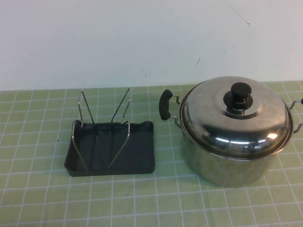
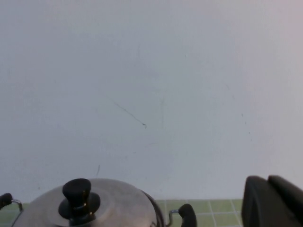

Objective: Put pot lid on rack
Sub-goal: Open the pot

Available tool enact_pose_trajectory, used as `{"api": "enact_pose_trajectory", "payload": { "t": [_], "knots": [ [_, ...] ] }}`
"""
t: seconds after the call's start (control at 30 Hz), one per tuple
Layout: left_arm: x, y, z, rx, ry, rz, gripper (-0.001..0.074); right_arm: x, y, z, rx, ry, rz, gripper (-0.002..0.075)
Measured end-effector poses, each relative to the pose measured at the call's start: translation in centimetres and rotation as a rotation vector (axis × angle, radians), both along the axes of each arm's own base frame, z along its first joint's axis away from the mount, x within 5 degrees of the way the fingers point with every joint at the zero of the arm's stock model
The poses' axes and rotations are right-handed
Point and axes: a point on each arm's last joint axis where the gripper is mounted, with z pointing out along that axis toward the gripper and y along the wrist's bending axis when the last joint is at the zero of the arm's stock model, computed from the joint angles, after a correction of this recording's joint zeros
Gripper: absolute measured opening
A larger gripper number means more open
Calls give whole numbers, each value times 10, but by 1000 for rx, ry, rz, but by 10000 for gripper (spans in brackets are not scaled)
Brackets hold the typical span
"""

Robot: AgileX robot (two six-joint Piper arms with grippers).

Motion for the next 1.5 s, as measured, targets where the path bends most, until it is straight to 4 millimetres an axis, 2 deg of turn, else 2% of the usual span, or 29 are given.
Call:
{"api": "enact_pose_trajectory", "payload": {
  "t": [0.13,0.2,0.33,0.43,0.53,0.77,1.0,1.23,1.5],
  "knots": [
    [0,0,0,0,0,0,-2,23,4,3,45,-8,51,95],
    [0,0,0,0,0,0,-2,36,12,5,52,-20,116,179],
    [0,0,0,0,0,0,-2,71,34,2,20,-42,246,395],
    [0,0,0,0,0,0,-2,98,51,-7,-22,-50,308,480],
    [0,0,0,0,0,0,-2,122,64,-20,-46,-66,348,503],
    [0,0,0,0,0,0,-2,185,92,-57,-91,14,416,510],
    [0,0,0,0,0,0,-2,225,107,-78,-88,34,439,510],
    [0,0,0,0,0,0,-2,251,117,-97,-91,77,442,510],
    [0,0,0,0,0,0,-2,256,118,-107,-91,106,439,487]
  ]
}}
